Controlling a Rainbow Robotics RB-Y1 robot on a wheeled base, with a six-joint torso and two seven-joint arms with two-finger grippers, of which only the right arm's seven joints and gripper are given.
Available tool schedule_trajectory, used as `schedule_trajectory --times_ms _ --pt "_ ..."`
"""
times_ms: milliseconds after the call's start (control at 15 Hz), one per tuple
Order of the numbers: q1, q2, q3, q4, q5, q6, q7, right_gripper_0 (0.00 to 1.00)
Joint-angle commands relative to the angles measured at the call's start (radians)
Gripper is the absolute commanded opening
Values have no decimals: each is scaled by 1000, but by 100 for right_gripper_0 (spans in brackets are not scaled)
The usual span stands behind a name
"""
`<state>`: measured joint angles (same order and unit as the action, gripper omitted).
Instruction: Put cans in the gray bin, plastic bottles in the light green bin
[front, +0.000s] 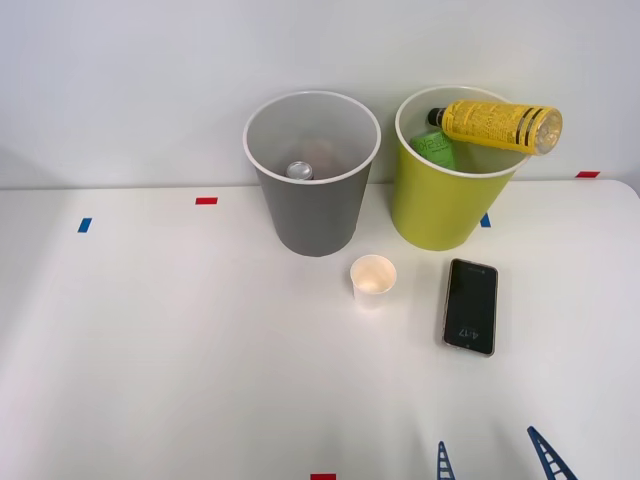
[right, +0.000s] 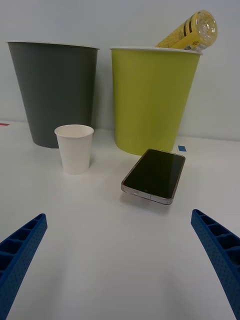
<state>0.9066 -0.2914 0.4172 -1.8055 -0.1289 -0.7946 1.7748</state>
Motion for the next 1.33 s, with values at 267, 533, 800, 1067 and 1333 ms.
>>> schedule_trajectory --times_ms 267,533,800,1067,1333 --pt "0 0 0 0 0 0 0 100" --pt "0 0 0 0 0 0 0 100" --pt "0 0 0 0 0 0 0 100" --pt "0 0 0 0 0 0 0 100" --pt "0 0 0 0 0 0 0 100"
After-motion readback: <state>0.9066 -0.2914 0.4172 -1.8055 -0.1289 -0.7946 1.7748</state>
